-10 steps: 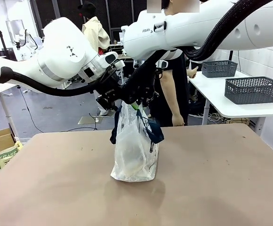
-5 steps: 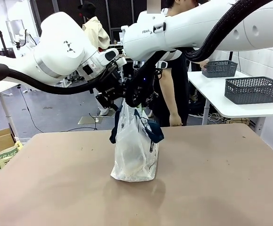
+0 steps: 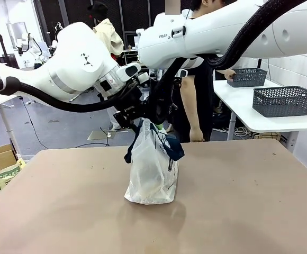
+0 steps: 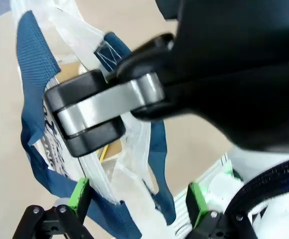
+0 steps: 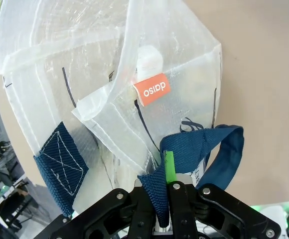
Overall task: Transfer purchased items from the store into the shopping bag.
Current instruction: Move the Reusable shopping bag to the right side of the table.
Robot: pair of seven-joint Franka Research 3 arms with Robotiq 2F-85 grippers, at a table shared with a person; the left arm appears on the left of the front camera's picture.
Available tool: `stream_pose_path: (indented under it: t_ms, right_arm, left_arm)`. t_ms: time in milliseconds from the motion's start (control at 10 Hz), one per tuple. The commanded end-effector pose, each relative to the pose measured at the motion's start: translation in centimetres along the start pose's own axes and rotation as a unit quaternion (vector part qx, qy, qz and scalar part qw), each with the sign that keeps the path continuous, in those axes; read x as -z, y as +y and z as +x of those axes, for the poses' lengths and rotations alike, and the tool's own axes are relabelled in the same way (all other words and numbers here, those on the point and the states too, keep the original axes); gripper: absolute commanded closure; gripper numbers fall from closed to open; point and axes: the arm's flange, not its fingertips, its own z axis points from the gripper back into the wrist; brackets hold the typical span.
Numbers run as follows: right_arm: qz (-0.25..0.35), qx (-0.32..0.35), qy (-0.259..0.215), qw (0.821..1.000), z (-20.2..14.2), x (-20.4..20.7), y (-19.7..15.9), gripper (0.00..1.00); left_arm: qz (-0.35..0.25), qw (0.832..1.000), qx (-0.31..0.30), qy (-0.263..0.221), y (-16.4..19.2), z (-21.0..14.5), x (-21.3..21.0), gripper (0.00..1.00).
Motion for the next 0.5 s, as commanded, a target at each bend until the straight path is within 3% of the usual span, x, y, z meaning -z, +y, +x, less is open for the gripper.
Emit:
stream_pose_path:
  t_ms: [0,300,400]
  right_arm:
    - [0.016,0.005,0.012,1.0,0.23,0.32,0.15,1.0]
    - [0.017,0.001,0.015,1.0,0.21,0.38,0.13,1.0]
    - [0.017,0.001,0.015,1.0,0.24,0.37,0.11,1.0]
  left_arm:
    - [0.031,0.999,0.018,0.008,-1.1,0.28,0.28,0.0]
    - [0.057,0.998,0.008,0.01,-0.91,0.34,0.66,0.0]
    - [0.06,0.998,0.01,0.015,-0.96,0.39,0.68,0.2]
